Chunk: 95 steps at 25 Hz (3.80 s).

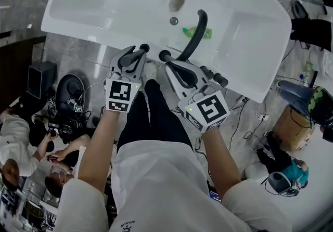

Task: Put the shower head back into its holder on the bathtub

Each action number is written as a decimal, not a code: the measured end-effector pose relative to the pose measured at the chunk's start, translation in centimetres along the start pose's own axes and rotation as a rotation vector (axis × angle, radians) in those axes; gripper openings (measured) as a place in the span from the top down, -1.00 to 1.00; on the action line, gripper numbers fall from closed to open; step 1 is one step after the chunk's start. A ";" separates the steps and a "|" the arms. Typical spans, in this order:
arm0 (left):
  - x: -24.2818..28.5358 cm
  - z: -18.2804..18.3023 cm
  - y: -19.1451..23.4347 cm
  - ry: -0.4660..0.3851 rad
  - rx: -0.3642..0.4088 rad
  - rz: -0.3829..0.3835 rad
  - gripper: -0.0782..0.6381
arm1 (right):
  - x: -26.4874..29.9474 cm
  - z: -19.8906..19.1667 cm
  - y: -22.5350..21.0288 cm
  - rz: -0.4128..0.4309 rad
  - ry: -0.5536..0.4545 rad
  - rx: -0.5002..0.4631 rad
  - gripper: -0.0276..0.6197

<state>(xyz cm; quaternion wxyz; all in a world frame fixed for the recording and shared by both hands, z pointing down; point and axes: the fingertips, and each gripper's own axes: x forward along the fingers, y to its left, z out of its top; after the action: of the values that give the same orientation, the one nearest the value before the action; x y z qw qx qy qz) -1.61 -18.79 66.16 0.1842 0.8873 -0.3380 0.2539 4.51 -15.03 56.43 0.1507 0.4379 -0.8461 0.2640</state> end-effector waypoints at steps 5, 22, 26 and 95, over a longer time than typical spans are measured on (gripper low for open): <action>1.4 -1.4 0.0 0.019 0.039 -0.004 0.39 | 0.2 -0.7 0.6 0.004 0.002 -0.015 0.86; 4.2 -4.2 -0.4 0.052 0.151 -0.031 0.39 | -0.2 -3.7 1.7 0.014 0.029 0.010 0.86; 4.5 -4.2 -1.2 0.056 0.191 -0.046 0.39 | -0.1 -3.9 1.7 0.013 0.031 0.014 0.86; -12.3 6.6 -1.3 -0.073 0.134 -0.032 0.62 | -8.0 5.6 5.8 -0.167 -0.194 0.014 0.86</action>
<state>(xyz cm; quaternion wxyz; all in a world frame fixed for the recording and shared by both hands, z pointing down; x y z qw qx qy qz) -6.45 -14.97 53.56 0.1159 0.9116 -0.3126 0.2403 4.22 -10.24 46.15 0.0867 0.5315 -0.8153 0.2130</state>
